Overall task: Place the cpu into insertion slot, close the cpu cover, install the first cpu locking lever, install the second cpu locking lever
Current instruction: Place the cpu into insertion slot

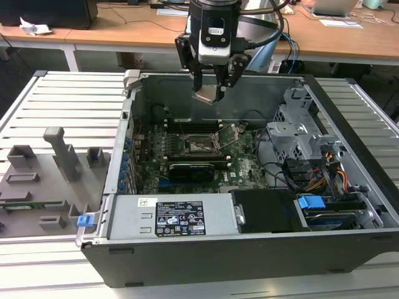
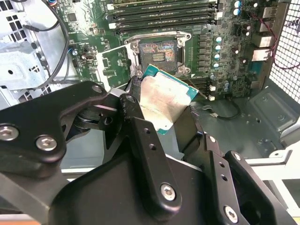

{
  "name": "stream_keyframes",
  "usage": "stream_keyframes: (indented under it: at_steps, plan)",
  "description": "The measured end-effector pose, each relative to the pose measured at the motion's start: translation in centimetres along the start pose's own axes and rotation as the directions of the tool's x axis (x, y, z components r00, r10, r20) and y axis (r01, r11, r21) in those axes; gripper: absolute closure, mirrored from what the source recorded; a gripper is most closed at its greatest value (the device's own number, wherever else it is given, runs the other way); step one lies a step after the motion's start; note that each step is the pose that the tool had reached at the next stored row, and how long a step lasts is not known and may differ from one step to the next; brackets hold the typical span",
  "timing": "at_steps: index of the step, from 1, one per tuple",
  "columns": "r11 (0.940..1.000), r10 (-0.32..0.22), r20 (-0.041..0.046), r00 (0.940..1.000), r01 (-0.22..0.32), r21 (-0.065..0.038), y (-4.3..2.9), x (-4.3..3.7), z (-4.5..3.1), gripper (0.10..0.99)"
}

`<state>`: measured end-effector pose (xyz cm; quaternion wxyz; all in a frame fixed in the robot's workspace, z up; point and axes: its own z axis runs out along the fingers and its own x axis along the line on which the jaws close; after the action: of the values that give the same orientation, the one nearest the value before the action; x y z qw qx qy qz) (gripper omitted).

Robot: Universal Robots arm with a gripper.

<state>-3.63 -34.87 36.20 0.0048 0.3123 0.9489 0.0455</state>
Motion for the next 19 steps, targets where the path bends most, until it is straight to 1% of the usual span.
stream_keyframes:
  at_steps: [6, 19]
  plan:
    - [0.9995, 0.031, 0.0028, 0.9995, -0.031, -0.001, 0.0, 0.0, 0.0, 0.557]
    - [0.9972, 0.075, 0.0067, 0.9971, -0.075, -0.002, 0.0, 0.0, 0.0, 0.557]
